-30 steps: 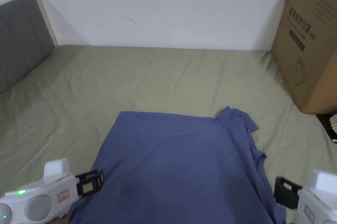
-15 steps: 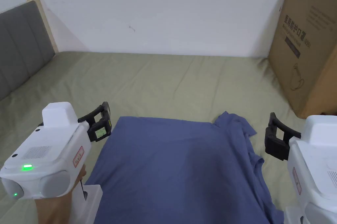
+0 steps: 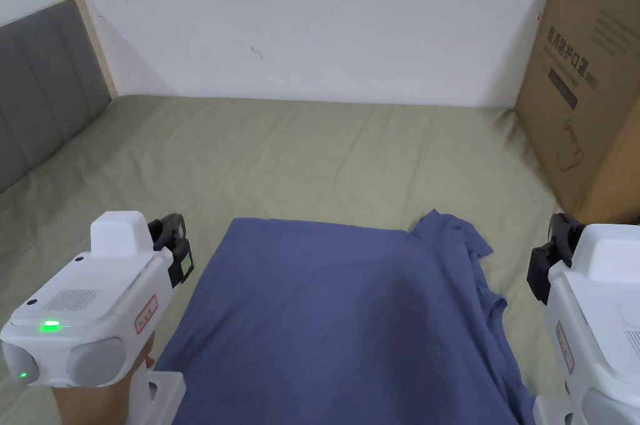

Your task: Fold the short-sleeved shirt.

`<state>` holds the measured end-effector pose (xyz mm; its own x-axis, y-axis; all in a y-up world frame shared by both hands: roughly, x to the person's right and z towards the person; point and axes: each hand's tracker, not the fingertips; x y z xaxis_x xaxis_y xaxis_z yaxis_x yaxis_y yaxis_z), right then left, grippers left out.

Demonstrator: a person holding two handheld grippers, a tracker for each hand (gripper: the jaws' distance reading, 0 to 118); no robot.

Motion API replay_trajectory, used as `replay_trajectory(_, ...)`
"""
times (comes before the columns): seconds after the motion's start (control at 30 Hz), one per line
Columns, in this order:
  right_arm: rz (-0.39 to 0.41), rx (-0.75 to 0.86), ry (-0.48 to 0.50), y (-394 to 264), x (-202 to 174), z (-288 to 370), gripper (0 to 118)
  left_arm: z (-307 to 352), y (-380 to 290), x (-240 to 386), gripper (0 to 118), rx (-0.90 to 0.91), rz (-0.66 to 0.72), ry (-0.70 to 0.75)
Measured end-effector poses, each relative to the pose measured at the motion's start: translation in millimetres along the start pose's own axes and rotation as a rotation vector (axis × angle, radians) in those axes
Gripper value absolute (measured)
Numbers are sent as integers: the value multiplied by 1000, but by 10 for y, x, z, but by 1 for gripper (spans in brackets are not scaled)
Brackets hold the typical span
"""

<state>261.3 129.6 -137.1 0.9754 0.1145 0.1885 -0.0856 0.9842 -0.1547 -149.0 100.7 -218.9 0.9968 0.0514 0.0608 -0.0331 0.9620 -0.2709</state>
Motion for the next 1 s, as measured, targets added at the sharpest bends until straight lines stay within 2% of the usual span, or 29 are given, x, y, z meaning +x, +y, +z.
replay_trajectory(0.27, 0, -28, 8, -98, 17, -67, 0, -166, -733, -629, 2, -337, 114, 46)
replay_trajectory(0.33, 1, -40, 11, -131, 10, -90, 0, -185, -930, -742, 17, -422, 146, 55)
replay_trajectory(0.37, 1, -46, 13, -148, 6, -101, 0, -186, -1012, -776, 29, -458, 160, 57)
replay_trajectory(0.4, -1, -56, 16, -145, -15, -82, 0, -204, -1114, -818, 50, -501, 174, 73)
replay_trajectory(0.43, -4, -65, 21, -153, -28, -76, 0, -226, -1214, -840, 64, -546, 169, 81)
replay_trajectory(0.5, -4, -80, 27, -183, -38, -85, 0, -213, -1368, -863, 84, -584, 125, 105)
replay_trajectory(0.57, 0, -95, 28, -204, -49, -79, 0, -250, -1525, -874, 94, -645, 108, 113)
replay_trajectory(0.6, -3, -101, 28, -216, -50, -79, 0, -262, -1605, -887, 95, -669, 115, 113)
replay_trajectory(0.7, -7, -115, 29, -241, -47, -60, 0, -330, -1802, -924, 94, -734, 120, 156)
replay_trajectory(0.73, -3, -120, 26, -250, -46, -54, 0, -358, -1861, -935, 91, -741, 116, 167)
replay_trajectory(0.77, -2, -125, 25, -259, -39, -49, 0, -439, -1974, -1002, 81, -751, 102, 175)
replay_trajectory(0.8, 0, -129, 27, -271, -30, -45, 0, -474, -2012, -1006, 59, -762, 94, 178)
replay_trajectory(0.83, 4, -136, 26, -280, -26, -44, 0, -493, -2045, -1009, 44, -771, 86, 173)
replay_trajectory(0.9, 10, -151, 20, -312, -8, -37, 0, -431, -2043, -999, 31, -771, 164, 131)
replay_trajectory(0.97, -4, -169, 14, -403, 58, -32, 0, -410, -1986, -987, 3, -760, 150, 151)
replay_trajectory(1.0, -10, -182, 10, -442, 82, -34, 0, -400, -1966, -991, 3, -745, 161, 134)
